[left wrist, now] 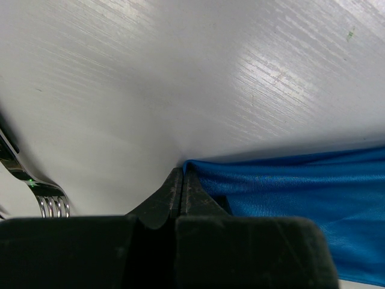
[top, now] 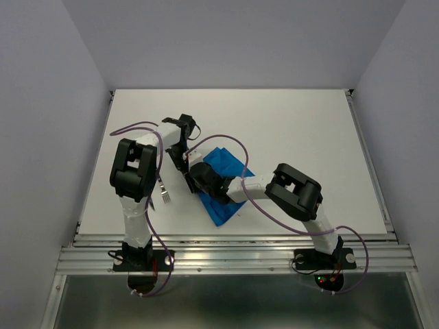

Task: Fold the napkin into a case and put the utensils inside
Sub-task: Fold the lower triangle-folded napkin at the center of the board.

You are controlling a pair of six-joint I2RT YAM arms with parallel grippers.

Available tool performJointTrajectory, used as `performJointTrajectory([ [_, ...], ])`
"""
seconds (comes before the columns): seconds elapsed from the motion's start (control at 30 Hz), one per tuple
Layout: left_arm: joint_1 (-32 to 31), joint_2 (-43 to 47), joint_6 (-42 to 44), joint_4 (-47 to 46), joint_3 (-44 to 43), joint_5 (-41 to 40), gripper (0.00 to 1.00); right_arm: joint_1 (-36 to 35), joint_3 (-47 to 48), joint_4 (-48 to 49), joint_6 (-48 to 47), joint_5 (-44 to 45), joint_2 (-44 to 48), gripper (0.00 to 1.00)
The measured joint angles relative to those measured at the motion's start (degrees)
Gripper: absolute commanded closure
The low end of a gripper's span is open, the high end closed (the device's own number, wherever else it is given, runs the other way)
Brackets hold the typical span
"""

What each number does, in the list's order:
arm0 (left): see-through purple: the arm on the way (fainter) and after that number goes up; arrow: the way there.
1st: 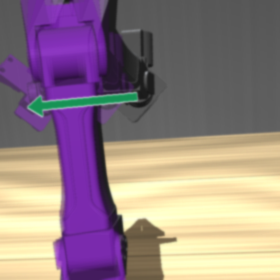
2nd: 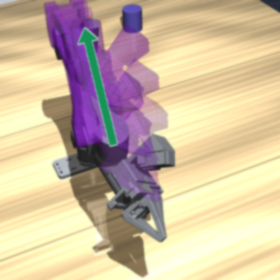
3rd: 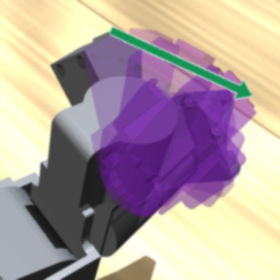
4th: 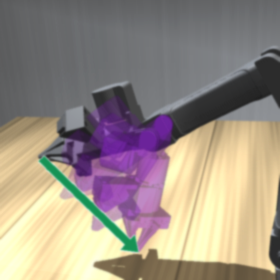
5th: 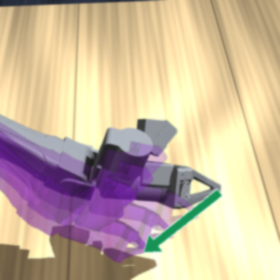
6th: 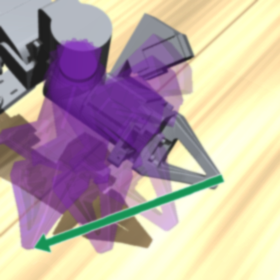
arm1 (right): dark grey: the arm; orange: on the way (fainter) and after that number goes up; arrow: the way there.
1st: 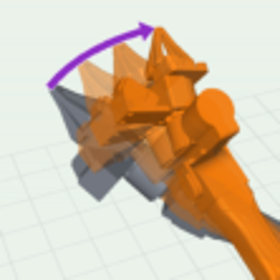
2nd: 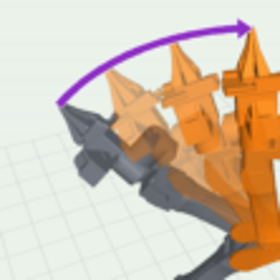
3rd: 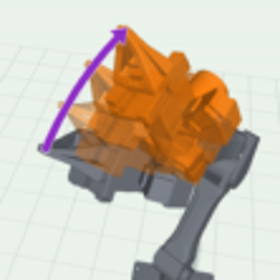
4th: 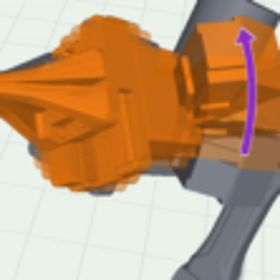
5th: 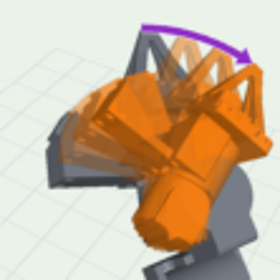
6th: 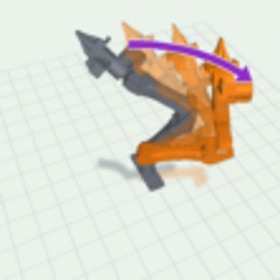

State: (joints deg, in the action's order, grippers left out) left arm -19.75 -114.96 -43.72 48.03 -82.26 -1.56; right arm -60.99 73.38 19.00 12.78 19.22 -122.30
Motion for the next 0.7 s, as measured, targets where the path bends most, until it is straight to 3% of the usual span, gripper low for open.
performJointTrajectory([
  [0.03,0.00,0.00,0.00,0.00,0.00,0.00,1.00,-0.02,0.17,0.09,0.13,0.11,-0.13,0.72],
  [0.13,0.00,0.02,0.02,-0.04,0.07,0.02,1.00,-0.07,0.20,0.44,0.74,0.48,-0.35,0.93],
  [0.2,0.00,0.07,0.17,-0.17,0.15,0.04,1.00,-0.17,0.20,0.70,1.40,0.66,-0.42,0.99],
  [0.4,0.26,1.01,1.53,-1.84,1.46,1.11,1.00,-0.22,0.15,0.74,2.23,0.70,-0.42,0.99],
  [0.7,1.01,4.46,3.48,-7.61,6.60,4.68,0.89,0.17,-1.68,2.14,5.29,-2.21,0.42,0.99],
])
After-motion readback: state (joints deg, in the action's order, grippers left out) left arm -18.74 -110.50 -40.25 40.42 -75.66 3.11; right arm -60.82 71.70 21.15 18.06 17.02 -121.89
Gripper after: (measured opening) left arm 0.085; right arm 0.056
